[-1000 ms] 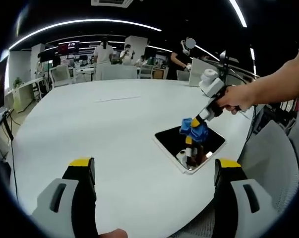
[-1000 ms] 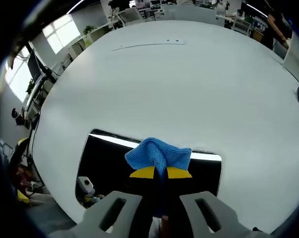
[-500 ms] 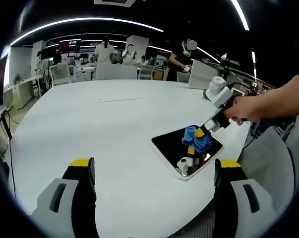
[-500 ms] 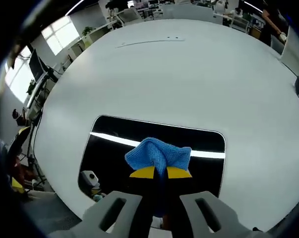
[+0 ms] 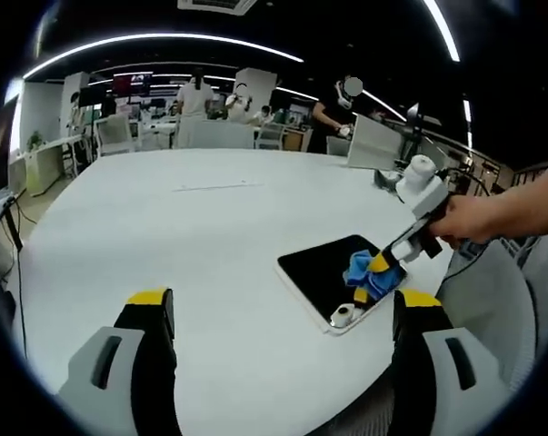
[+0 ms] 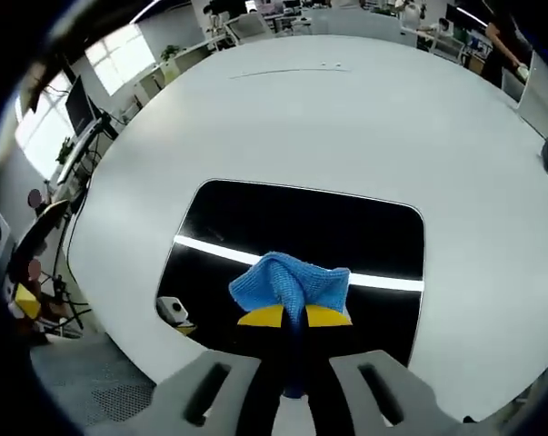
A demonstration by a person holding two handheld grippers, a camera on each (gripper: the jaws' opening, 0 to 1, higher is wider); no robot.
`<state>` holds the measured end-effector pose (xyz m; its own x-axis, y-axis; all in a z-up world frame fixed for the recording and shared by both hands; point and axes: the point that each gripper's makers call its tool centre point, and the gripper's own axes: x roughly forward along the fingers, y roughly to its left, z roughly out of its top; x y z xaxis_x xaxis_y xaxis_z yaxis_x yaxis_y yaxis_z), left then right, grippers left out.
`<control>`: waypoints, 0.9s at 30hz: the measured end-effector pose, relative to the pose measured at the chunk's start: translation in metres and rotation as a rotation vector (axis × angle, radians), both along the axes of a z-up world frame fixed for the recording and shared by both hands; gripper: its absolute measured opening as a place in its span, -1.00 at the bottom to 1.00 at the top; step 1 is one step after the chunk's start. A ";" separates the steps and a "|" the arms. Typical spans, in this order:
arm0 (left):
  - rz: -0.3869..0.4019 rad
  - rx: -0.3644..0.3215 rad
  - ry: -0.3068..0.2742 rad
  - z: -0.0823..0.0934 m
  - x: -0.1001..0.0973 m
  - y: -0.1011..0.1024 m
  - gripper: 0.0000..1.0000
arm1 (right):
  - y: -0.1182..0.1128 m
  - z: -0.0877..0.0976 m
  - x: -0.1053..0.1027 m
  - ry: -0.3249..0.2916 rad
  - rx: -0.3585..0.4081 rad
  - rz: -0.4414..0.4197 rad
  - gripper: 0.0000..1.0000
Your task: Wipe the mirror surface with the cleaning cloth until all visible marks leave the cleaned area.
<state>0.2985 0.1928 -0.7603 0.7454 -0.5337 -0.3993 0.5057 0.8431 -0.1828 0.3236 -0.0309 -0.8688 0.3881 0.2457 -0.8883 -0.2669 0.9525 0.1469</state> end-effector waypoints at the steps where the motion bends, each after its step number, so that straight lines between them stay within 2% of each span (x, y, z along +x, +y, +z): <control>1: 0.005 -0.005 -0.001 0.001 0.000 0.000 0.98 | 0.000 0.000 0.000 -0.001 0.001 0.000 -0.99; 11: -0.009 0.013 -0.009 -0.003 -0.006 -0.003 0.98 | 0.002 0.000 -0.013 -0.002 0.028 -0.004 -0.99; 18: -0.006 0.018 0.020 -0.011 -0.010 0.001 0.98 | 0.002 0.000 -0.017 -0.006 0.052 -0.039 -0.99; 27: -0.003 -0.009 0.024 -0.011 -0.010 0.000 0.97 | 0.002 0.001 -0.030 0.004 0.074 -0.046 -0.99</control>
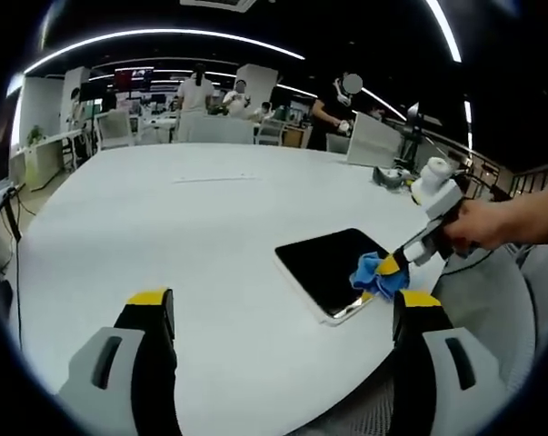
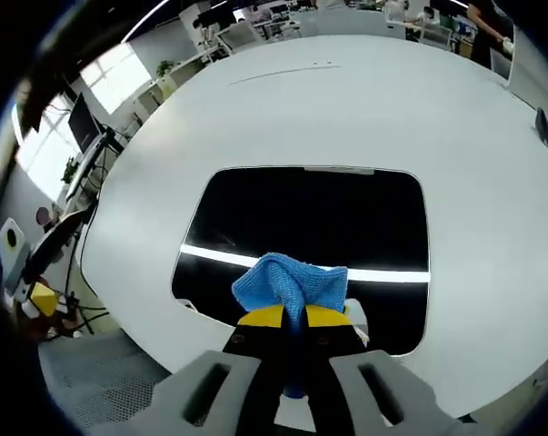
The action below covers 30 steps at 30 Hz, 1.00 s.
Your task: Wipe the mirror surface with the cleaning cloth until all visible marks leave the cleaned area.
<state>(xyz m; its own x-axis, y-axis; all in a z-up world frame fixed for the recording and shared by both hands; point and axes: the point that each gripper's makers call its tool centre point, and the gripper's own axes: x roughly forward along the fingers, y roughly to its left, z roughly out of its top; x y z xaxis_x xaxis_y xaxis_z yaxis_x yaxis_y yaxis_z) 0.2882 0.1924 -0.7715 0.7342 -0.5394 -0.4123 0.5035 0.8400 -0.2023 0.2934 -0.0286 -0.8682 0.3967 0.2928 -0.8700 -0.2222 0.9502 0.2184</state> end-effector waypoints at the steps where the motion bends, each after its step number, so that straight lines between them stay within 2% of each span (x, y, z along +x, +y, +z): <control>1: 0.003 -0.005 0.001 -0.001 0.000 -0.001 0.97 | 0.000 0.000 -0.002 0.001 0.000 0.002 -0.99; 7: -0.011 0.002 0.014 -0.004 -0.007 -0.005 0.96 | -0.001 0.000 -0.004 0.006 0.006 0.002 -0.99; 16: 0.005 0.002 0.013 -0.004 -0.009 0.001 0.95 | 0.000 0.001 -0.016 0.011 0.016 0.019 -0.98; 30: -0.005 0.010 0.020 -0.005 -0.011 -0.005 0.94 | -0.002 0.001 -0.016 0.004 0.034 0.022 -0.98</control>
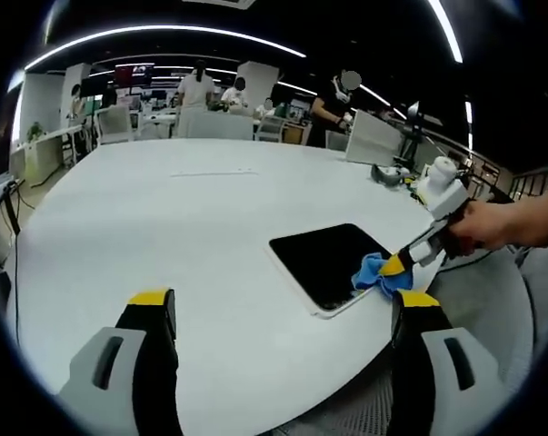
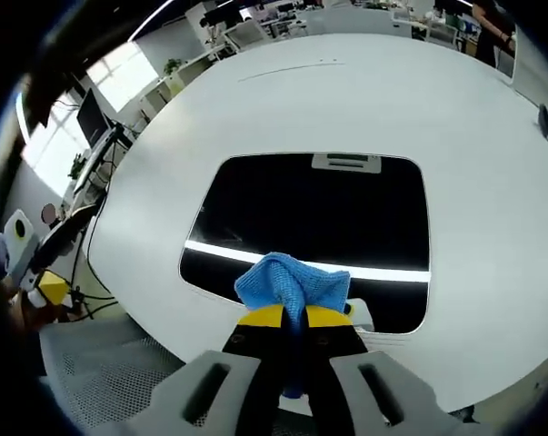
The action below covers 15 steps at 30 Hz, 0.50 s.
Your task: Wipe the mirror surface with the cleaning cloth until all visible marks leave the cleaned area.
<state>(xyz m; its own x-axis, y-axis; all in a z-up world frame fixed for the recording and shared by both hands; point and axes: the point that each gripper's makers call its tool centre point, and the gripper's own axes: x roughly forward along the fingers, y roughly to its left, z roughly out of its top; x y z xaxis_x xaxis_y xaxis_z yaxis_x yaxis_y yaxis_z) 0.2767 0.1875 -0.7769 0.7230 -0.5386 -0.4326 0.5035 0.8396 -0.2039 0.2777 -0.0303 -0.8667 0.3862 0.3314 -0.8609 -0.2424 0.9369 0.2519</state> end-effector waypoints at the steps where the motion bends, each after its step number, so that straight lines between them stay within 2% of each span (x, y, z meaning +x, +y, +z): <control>1: 0.000 0.001 0.001 -0.001 0.000 0.000 0.94 | -0.001 0.000 0.000 0.002 0.004 -0.005 -0.98; 15: 0.003 0.014 0.000 0.000 0.002 0.002 0.95 | -0.025 0.000 0.004 0.003 0.005 -0.038 -0.98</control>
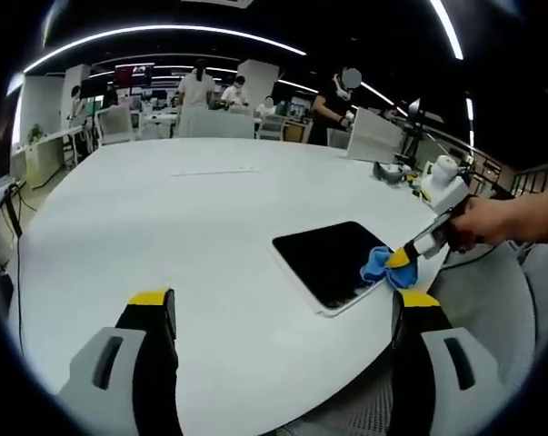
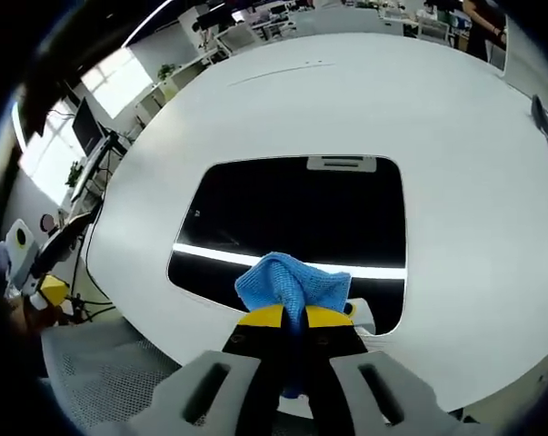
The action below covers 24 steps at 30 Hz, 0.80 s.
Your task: Wipe the mirror surface with the cleaning cloth until all visible marks leave the cleaned area.
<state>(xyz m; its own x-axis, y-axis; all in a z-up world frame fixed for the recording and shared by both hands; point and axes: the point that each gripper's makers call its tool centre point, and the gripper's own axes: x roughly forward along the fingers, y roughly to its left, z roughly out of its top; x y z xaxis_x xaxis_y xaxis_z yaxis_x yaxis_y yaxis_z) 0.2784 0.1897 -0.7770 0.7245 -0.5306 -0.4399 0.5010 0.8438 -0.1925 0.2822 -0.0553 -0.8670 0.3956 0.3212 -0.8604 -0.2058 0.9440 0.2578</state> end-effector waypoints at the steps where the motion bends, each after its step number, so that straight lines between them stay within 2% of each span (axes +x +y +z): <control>1: 0.001 0.000 0.001 0.000 0.000 0.000 0.95 | -0.002 0.000 0.000 0.001 -0.001 -0.001 -0.98; 8: -0.006 0.007 -0.001 0.000 0.000 0.002 0.95 | -0.019 0.000 -0.001 0.005 -0.012 -0.026 -0.98; 17: -0.002 0.018 -0.012 0.004 0.003 0.001 0.94 | -0.021 0.000 0.001 0.003 -0.015 -0.037 -0.98; 24: 0.011 0.008 -0.007 0.002 0.004 0.003 0.95 | -0.023 0.000 0.012 -0.006 -0.012 -0.060 -0.98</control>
